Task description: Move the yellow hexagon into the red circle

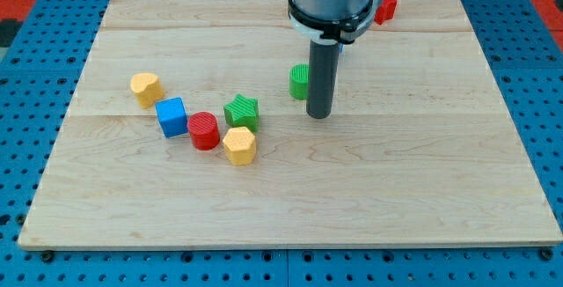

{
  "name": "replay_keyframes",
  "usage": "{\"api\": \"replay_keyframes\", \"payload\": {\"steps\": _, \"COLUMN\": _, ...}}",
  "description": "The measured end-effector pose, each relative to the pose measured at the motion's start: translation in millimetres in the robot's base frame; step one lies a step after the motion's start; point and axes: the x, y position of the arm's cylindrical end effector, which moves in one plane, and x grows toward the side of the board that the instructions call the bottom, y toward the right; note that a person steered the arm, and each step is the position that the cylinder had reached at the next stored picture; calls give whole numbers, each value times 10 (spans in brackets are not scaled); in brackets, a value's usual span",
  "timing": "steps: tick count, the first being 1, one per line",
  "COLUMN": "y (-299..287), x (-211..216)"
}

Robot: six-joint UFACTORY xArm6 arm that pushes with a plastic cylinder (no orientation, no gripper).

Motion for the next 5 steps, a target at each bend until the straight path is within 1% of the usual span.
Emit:
{"api": "replay_keyframes", "payload": {"steps": 2, "y": -25, "x": -264}}
{"api": "replay_keyframes", "payload": {"steps": 3, "y": -129, "x": -345}}
{"api": "replay_keyframes", "payload": {"steps": 4, "y": -191, "x": 39}}
{"api": "replay_keyframes", "payload": {"steps": 5, "y": -454, "x": 546}}
